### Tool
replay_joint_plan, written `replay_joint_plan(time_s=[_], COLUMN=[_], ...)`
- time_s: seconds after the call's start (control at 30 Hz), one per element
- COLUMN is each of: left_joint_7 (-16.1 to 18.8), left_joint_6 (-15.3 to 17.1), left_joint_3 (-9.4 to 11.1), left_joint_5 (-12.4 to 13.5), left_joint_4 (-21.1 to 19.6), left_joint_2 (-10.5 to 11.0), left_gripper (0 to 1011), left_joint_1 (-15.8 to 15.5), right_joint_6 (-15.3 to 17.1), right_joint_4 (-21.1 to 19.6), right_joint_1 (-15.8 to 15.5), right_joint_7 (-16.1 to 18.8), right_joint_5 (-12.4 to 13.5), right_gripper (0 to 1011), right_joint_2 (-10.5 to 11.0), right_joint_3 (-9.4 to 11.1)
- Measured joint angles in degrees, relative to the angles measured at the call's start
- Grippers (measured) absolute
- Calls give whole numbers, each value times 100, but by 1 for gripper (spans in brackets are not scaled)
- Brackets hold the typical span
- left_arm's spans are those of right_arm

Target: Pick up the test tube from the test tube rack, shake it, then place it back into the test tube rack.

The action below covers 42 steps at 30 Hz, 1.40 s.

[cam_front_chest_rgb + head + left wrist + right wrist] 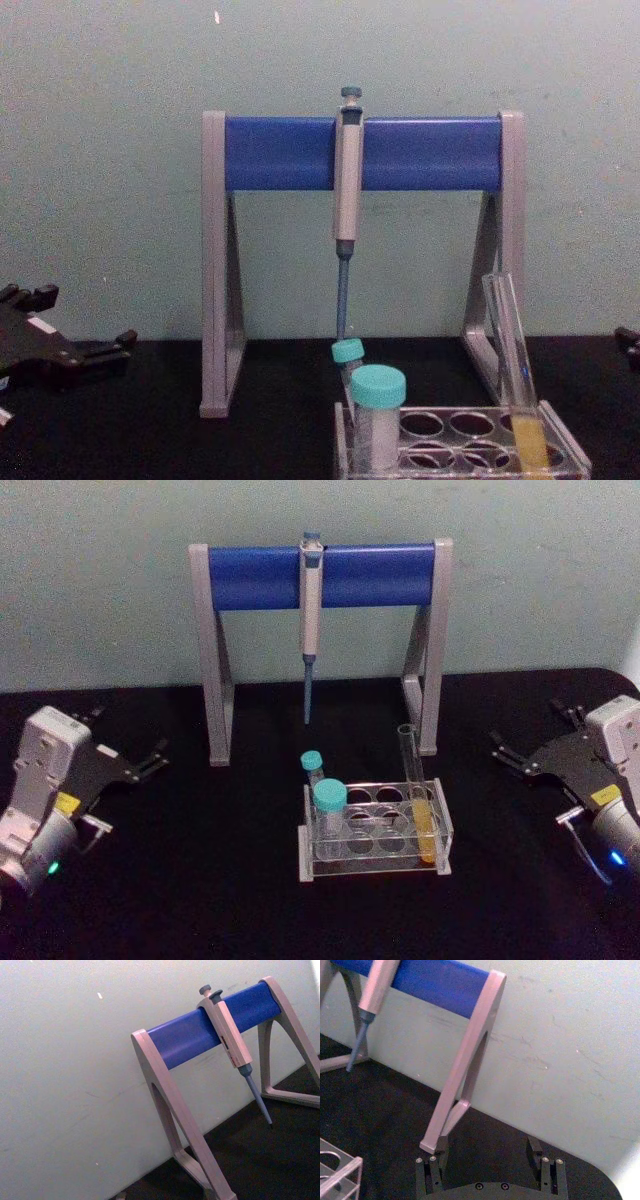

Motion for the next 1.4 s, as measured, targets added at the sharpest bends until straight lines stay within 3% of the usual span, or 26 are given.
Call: replay_joint_plan(time_s=[0.33,0.5,0.77,1.1,1.4], left_joint_7=[0,0,0,0,0], left_joint_6=[0,0,0,0,0], left_joint_3=[0,0,0,0,0], left_joint_5=[0,0,0,0,0], left_joint_4=[0,0,0,0,0], left_joint_2=[0,0,0,0,0], left_gripper=[1001,1001,1001,1001,1002], left_joint_1=[0,0,0,0,0], right_joint_6=[-300,-617,-829,-1096,-974], right_joint_4=[-356,-485,-680,-648,-572], right_joint_1=[-279,-453,-658,-626,-461], right_joint_7=[518,857,1435,2281,2861], right_joint_5=[322,678,1123,1342,1358], right_gripper=[1000,1000,1000,1000,1000], right_joint_2=[49,-7,3,6,9], right_joint_3=[230,402,574,537,399])
